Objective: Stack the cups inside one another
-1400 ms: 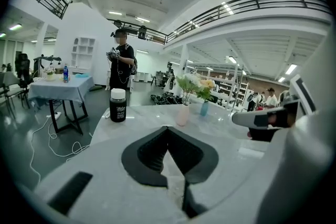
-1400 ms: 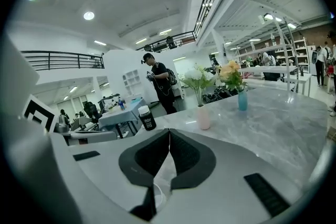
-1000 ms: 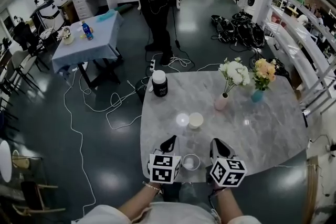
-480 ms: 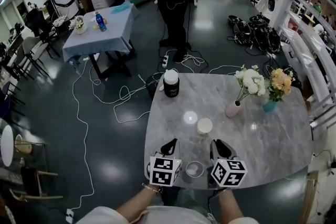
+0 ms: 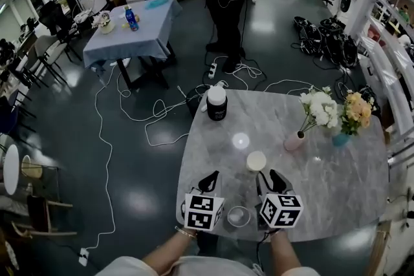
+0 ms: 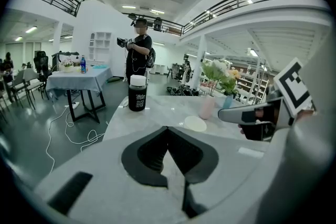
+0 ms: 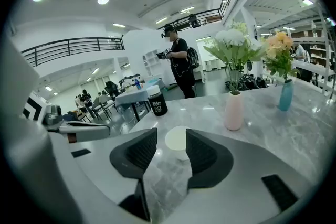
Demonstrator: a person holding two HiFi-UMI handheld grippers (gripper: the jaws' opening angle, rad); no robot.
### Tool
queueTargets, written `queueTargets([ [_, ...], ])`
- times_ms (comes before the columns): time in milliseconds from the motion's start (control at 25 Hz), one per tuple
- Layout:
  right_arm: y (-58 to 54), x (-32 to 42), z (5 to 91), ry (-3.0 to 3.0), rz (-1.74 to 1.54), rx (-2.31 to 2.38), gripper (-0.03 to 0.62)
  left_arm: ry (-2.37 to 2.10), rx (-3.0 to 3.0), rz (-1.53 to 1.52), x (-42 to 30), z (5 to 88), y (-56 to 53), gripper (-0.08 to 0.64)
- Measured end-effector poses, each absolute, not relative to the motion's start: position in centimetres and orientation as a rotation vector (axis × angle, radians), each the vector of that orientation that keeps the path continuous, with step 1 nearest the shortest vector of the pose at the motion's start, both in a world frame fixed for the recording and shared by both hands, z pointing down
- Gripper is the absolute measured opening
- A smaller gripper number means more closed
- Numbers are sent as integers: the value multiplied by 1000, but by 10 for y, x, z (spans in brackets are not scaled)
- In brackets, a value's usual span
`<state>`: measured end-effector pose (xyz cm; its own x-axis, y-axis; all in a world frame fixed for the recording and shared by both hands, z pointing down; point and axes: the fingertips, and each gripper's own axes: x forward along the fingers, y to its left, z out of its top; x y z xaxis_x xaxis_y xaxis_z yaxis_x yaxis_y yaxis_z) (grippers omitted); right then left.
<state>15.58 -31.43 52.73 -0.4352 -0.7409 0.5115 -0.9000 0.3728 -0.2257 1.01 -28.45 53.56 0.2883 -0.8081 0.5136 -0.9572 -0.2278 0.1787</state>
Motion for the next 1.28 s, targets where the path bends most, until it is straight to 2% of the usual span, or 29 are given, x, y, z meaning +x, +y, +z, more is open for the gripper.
queueTargets([
  [200,-326,152,544,-2294,698,1390,192,-1590,2079,441,12,544,-293,-6],
  [480,-334,148,560,-2256,694,1356,225,-1603,2042,454,6,553,-297,-5],
  [960,-344,141,590,-2159,537,1259,242,-1619,1986,482,-3,572,-297,-5],
  [1280,-350,140,606,-2122,544,1227,247,-1616,1959,496,-6,582,-297,-5],
])
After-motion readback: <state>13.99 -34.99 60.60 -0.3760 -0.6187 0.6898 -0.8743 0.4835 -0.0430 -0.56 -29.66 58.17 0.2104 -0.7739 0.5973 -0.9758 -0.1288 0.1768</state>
